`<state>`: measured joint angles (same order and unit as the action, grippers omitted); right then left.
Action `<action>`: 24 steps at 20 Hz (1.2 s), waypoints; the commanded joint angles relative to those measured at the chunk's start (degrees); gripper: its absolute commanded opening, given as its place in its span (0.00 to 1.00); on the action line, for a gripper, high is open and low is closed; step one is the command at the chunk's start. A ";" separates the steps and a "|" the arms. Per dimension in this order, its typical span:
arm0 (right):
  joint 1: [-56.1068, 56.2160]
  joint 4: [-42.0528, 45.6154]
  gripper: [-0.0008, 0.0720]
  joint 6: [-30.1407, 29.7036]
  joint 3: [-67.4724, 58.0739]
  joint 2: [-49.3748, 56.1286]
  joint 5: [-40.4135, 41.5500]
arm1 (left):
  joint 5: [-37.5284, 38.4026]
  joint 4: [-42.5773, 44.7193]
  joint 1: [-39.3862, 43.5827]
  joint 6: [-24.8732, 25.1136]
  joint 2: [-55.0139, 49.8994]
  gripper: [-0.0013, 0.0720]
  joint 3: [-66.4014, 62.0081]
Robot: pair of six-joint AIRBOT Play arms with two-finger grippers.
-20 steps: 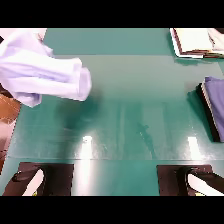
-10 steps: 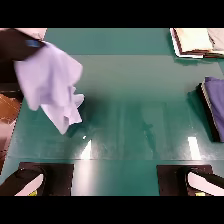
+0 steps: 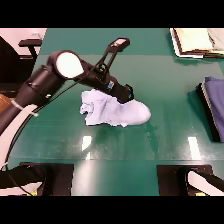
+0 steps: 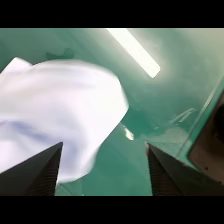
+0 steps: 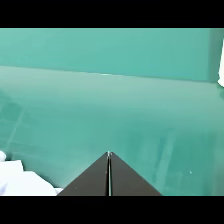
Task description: Fold the shirts.
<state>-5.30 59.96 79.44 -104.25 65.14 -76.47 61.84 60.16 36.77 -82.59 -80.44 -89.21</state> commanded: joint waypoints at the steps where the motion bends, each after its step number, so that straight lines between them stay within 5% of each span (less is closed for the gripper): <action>1: -1.22 -0.02 0.03 0.04 1.38 -0.92 -0.37 | 1.99 1.20 -6.34 0.09 -1.38 0.84 0.00; 8: -0.72 -0.02 0.03 0.04 1.40 -0.59 -0.46 | 6.62 1.20 -27.19 -0.96 -1.22 0.84 12.79; 15: -0.68 -0.07 0.03 0.04 1.40 -0.59 -0.52 | -6.01 -2.58 -28.35 -0.72 -2.75 0.84 28.81; 18: 0.76 0.00 0.03 0.04 1.79 -0.61 -0.76 | -5.90 -9.46 -28.28 3.50 -5.22 0.84 28.79; 19: 1.27 0.02 0.03 0.09 2.86 -0.63 -0.81 | -6.32 -10.12 -28.28 3.56 -5.55 0.75 28.76; 22: 1.40 0.09 0.03 1.53 10.14 -0.61 -3.87 | -6.78 -9.60 -28.30 3.63 -5.53 0.05 27.82; 24: 1.05 0.15 0.03 1.53 17.86 -0.63 -6.25 | -4.83 -8.63 -28.30 3.82 -5.49 0.05 24.04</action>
<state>-4.19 59.99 80.44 -93.84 64.53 -79.57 56.12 51.90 8.54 -79.57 -85.71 -62.61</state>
